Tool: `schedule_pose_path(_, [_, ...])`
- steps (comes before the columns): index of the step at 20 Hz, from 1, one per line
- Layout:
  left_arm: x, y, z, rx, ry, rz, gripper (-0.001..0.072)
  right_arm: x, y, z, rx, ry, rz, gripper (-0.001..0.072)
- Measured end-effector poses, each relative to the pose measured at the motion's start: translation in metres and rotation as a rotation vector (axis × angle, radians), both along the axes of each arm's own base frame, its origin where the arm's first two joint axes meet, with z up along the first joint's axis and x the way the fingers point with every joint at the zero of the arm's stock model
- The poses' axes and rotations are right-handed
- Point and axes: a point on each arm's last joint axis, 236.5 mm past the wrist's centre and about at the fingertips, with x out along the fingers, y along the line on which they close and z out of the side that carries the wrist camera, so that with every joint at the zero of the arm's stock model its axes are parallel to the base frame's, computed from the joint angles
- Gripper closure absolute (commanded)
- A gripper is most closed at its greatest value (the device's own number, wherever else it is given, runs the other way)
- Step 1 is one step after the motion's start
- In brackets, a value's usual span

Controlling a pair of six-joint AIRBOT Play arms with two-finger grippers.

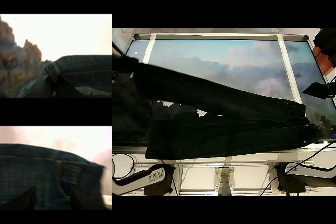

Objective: Fold the clothes and pants, and hang the long-sleeved shirts on hangers.

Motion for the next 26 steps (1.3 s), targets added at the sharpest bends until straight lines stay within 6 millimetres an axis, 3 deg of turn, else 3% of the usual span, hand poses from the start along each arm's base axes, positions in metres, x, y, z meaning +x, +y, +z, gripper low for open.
schedule_pose_path(4, [-0.023,0.05,-0.029,0.015,0.138,0.128,0.0689,0.003,-0.019,-0.008,-0.072,0.0,-0.022,0.0244])
schedule_pose_path(8, [-0.031,0.077,-0.064,-0.009,0.253,0.198,0.0689,0.012,-0.024,-0.037,-0.071,0.043,-0.036,0.0243])
schedule_pose_path(13, [-0.031,0.088,-0.106,-0.041,0.371,0.22,0.0689,0.02,0.0,-0.087,-0.04,0.162,0.0,0.0244])
schedule_pose_path(16, [-0.034,0.092,-0.12,-0.042,0.42,0.228,0.0688,0.017,0.016,-0.114,-0.008,0.25,0.007,0.0246])
schedule_pose_path(20, [-0.036,0.096,-0.128,-0.034,0.452,0.234,0.0688,0.018,0.032,-0.134,0.015,0.306,0.011,0.0268])
schedule_pose_path(24, [-0.037,0.097,-0.131,-0.031,0.463,0.236,0.0688,0.023,0.043,-0.149,0.024,0.326,-0.001,0.0383])
schedule_pose_path(26, [-0.037,0.098,-0.133,-0.029,0.467,0.234,0.0688,0.031,0.048,-0.152,0.026,0.308,-0.012,0.0385])
